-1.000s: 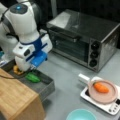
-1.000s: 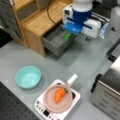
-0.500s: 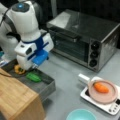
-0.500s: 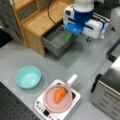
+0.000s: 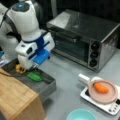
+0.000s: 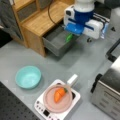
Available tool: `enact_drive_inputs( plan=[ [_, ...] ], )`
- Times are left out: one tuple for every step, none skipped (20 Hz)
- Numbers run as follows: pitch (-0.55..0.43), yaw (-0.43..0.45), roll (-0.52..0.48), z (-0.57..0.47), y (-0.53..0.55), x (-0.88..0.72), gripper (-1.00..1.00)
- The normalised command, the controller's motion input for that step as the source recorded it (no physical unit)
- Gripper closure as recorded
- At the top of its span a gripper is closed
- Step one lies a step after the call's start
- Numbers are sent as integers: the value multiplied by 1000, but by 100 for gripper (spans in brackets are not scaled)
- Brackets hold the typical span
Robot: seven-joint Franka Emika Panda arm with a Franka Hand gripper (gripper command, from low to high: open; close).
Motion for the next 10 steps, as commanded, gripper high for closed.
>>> enact_drive_inputs(
  plan=[
    [-95, -144, 46, -28, 309, 26, -100],
    [-94, -143, 41, -26, 294, 38, -100],
    [-93, -137, 40, -24, 286, 53, -100],
    [-91, -133, 39, -23, 275, 61, -100],
    [-87, -116, 33, -23, 254, 69, -100],
    [-87, -101, 30, -25, 218, 76, -100],
    [-83, -93, 29, -26, 199, 80, -100],
    [-76, -66, 26, -22, 157, 82, -100],
    [-67, -47, 22, -11, 107, 91, -100],
    [-58, -31, 18, 3, 48, 97, -100]
  ],
)
